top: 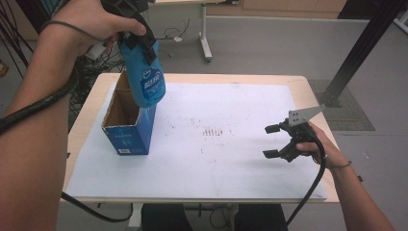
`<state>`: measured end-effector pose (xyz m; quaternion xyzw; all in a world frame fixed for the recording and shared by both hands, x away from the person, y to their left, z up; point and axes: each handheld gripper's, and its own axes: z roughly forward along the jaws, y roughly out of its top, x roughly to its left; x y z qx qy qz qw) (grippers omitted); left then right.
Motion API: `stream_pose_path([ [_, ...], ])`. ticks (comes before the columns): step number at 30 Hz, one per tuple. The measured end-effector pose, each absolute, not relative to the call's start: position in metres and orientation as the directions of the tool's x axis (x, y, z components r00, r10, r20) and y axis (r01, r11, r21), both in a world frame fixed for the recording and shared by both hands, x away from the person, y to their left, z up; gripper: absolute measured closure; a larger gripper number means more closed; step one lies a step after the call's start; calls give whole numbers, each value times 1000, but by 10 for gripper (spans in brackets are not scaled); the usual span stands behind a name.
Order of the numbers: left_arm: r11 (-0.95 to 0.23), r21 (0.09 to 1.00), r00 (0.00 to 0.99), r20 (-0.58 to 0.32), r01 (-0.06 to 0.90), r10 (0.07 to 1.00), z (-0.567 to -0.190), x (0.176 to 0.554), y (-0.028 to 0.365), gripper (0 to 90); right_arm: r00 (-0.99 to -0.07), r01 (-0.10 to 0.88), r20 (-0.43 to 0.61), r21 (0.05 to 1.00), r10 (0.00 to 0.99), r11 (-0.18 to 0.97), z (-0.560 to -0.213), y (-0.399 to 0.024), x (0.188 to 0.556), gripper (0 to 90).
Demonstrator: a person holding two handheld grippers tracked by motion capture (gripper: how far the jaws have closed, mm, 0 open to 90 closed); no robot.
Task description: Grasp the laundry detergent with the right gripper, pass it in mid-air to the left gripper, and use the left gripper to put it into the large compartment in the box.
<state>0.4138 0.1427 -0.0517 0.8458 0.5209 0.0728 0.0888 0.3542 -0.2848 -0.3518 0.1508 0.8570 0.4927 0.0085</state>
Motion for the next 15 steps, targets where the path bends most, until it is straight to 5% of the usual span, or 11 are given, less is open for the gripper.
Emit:
stream_pose_path([
  [15, -186, 177, 167, 116, 966, 979, -53, 443, 186, 372, -951, 260, 138, 841, 276, 475, -352, -286, 357, 46],
])
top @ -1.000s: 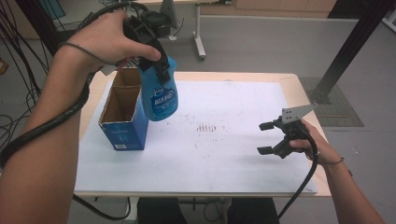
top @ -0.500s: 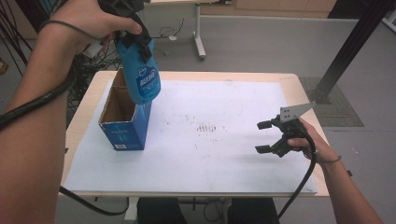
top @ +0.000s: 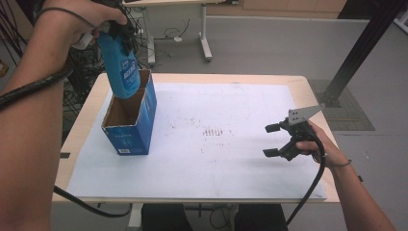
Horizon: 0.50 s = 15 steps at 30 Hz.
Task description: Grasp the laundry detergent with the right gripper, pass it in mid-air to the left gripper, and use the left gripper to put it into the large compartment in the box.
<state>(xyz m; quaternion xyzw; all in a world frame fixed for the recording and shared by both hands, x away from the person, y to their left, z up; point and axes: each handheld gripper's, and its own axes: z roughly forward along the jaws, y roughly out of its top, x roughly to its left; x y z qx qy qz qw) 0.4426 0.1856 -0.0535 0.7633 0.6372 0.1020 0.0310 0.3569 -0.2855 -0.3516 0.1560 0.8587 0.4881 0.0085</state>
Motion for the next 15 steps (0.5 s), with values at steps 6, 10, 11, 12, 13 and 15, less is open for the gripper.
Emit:
stream_pose_path([
  [6, -136, 184, 121, 93, 973, 988, -56, 444, 198, 372, -952, 258, 137, 841, 275, 476, -353, -286, 357, 46],
  [10, -120, 178, 109, 70, 977, 992, -61, 445, 203, 372, -952, 258, 137, 842, 274, 474, -353, -286, 357, 46],
  [11, -115, 171, 106, 62, 978, 992, -63, 446, 204, 372, -952, 258, 138, 841, 274, 475, -353, -286, 357, 46],
  [12, -114, 167, 105, 60, 979, 993, -65, 447, 205, 372, -952, 257, 136, 841, 275, 475, -353, -286, 357, 46],
  [13, -112, 164, 103, 58, 980, 993, -66, 447, 205, 372, -952, 258, 137, 842, 275, 474, -353, -286, 357, 46],
  [15, -110, 153, 102, 59, 982, 993, -70, 449, 206, 372, -952, 258, 137, 842, 275, 474, -353, -286, 357, 46],
])
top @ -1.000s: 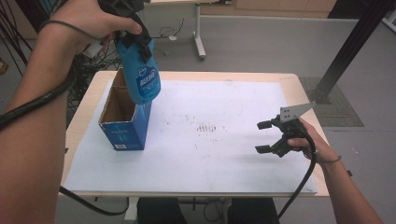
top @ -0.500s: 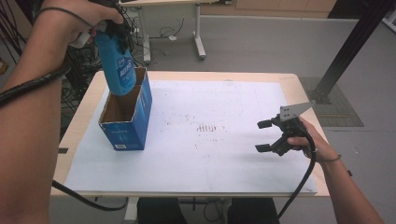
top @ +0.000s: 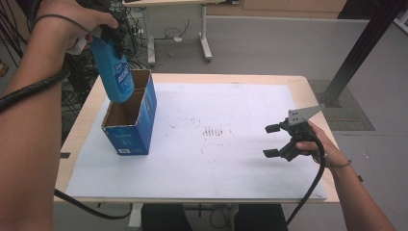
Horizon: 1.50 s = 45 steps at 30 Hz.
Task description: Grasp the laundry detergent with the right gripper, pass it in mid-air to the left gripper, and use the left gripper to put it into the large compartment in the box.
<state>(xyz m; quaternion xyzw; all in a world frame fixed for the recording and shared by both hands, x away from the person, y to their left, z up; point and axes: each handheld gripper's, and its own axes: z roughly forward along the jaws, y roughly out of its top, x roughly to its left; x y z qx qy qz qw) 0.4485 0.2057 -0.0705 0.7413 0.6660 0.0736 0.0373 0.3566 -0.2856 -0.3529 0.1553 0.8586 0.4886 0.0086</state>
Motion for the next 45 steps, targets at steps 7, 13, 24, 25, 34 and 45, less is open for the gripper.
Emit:
stream_pose_path([
  [7, -96, 136, 91, 45, 986, 995, -84, 452, 209, 372, -952, 257, 134, 841, 276, 476, -352, -286, 356, 46],
  [13, -95, 113, 90, 48, 989, 995, -97, 455, 209, 372, -952, 255, 131, 841, 277, 477, -350, -286, 355, 46],
  [24, -88, 61, 86, 42, 994, 995, -125, 462, 213, 372, -951, 258, 132, 839, 280, 479, -351, -287, 355, 45],
  [25, -87, 61, 85, 41, 994, 996, -127, 462, 213, 372, -950, 260, 134, 838, 282, 479, -352, -287, 355, 45],
  [34, -86, 36, 85, 41, 996, 996, -145, 465, 214, 372, -950, 261, 136, 840, 282, 476, -353, -287, 355, 45],
  [45, -84, 16, 83, 26, 996, 996, -166, 467, 215, 371, -947, 269, 141, 837, 287, 477, -356, -289, 354, 46],
])
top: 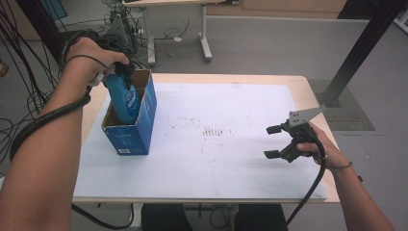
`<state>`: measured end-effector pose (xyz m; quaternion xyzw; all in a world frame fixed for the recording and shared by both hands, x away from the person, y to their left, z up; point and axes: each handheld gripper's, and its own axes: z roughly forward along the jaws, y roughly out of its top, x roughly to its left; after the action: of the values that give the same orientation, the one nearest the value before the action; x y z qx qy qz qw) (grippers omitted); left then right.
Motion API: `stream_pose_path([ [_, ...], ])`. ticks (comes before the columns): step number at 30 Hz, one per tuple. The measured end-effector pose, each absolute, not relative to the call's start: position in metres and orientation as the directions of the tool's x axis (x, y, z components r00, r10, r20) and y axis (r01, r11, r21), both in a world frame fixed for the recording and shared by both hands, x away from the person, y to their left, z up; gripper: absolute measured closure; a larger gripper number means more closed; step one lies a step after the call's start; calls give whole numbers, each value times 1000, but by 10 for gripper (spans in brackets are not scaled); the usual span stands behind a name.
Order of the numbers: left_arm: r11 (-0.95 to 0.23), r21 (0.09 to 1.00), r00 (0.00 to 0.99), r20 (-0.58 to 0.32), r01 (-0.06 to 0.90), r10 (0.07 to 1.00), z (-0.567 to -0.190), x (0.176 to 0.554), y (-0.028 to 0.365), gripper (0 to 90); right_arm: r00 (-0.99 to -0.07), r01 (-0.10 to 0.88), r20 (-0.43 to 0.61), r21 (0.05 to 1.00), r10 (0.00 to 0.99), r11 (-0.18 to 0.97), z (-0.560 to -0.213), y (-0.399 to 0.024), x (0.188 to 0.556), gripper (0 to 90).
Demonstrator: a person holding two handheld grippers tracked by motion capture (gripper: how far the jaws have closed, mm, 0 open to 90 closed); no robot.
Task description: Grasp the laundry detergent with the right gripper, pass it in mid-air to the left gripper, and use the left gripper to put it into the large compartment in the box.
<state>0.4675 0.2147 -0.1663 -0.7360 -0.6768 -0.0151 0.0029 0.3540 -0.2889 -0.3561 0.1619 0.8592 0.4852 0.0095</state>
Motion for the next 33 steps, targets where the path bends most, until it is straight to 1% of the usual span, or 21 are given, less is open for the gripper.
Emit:
stream_pose_path([
  [10, -82, -13, 82, 44, 997, 996, -185, 471, 216, 371, -947, 272, 145, 835, 286, 478, -359, -289, 353, 45],
  [33, -52, -57, 53, 17, 997, 998, -222, 471, 224, 371, -947, 276, 148, 828, 284, 488, -362, -287, 353, 45],
])
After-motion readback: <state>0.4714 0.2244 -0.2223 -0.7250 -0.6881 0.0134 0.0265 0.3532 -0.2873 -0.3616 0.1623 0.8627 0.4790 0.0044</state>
